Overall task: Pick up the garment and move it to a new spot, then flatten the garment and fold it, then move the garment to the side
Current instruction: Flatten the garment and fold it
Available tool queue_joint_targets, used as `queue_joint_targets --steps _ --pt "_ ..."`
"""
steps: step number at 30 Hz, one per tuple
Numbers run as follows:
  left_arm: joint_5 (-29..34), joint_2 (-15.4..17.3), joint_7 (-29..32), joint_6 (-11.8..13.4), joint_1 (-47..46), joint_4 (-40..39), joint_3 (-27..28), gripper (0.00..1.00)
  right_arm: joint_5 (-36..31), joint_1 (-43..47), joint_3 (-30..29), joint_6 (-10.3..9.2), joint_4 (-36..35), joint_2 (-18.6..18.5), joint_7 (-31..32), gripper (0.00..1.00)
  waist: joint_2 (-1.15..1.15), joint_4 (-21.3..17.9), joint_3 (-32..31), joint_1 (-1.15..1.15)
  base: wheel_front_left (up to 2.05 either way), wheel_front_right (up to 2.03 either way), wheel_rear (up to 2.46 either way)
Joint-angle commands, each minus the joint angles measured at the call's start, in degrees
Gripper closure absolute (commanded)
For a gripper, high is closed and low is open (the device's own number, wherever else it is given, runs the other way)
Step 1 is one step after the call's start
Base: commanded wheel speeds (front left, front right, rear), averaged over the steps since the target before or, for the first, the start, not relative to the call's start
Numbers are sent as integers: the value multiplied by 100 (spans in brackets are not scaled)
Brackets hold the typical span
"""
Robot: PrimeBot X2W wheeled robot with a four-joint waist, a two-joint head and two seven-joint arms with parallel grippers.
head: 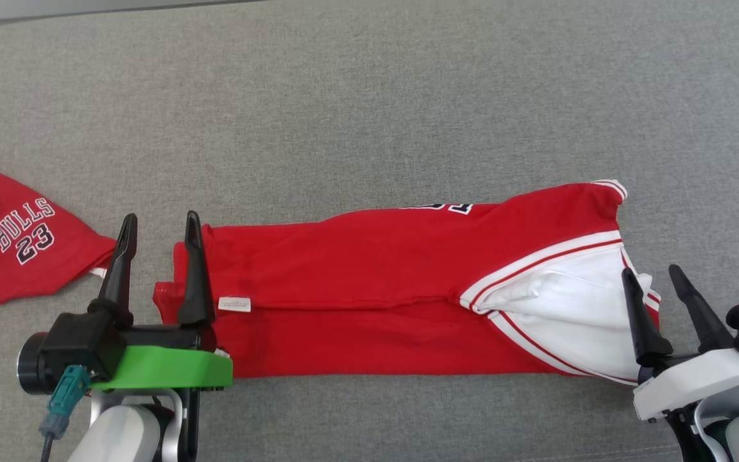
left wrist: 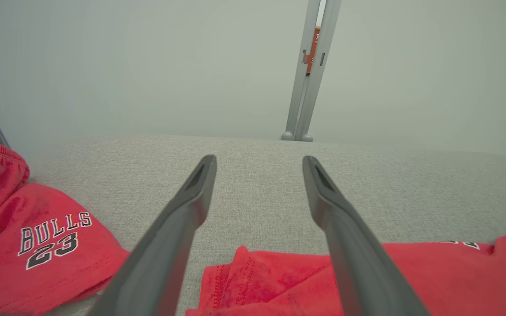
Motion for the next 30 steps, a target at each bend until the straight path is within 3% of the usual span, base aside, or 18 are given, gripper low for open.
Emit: queue_joint_targets --steps 1,11,12,13,14,21,30 --pt "78 -53 -16 -52 -132 10 32 0 127 -197 82 0 168 -12 -50 0 0 152 242 0 0 0 0" --pt "306 -456 -16 -386 -306 257 213 0 362 -733 578 -5 1856 -138 -66 0 0 295 370 0 0 0 0" --pt "342 -485 -16 -426 -297 283 232 0 449 -745 707 -4 1946 -148 -10 6 0 305 360 0 0 0 0" --pt "358 -505 -16 -444 -289 299 250 0 485 -758 802 -4 2000 -150 43 58 0 310 350 0 0 0 0" --pt "390 -535 -16 -477 -275 318 276 0 542 -769 899 -3 2042 -171 96 100 0 313 337 0 0 0 0" --pt "485 -672 -16 -580 -126 398 478 0 855 -761 962 -6 1950 -467 -93 100 0 279 173 0 0 0 0" --pt "634 -806 -16 -670 50 434 655 0 1208 -715 106 -5 2094 -1054 -159 100 0 220 -93 0 0 0 0"
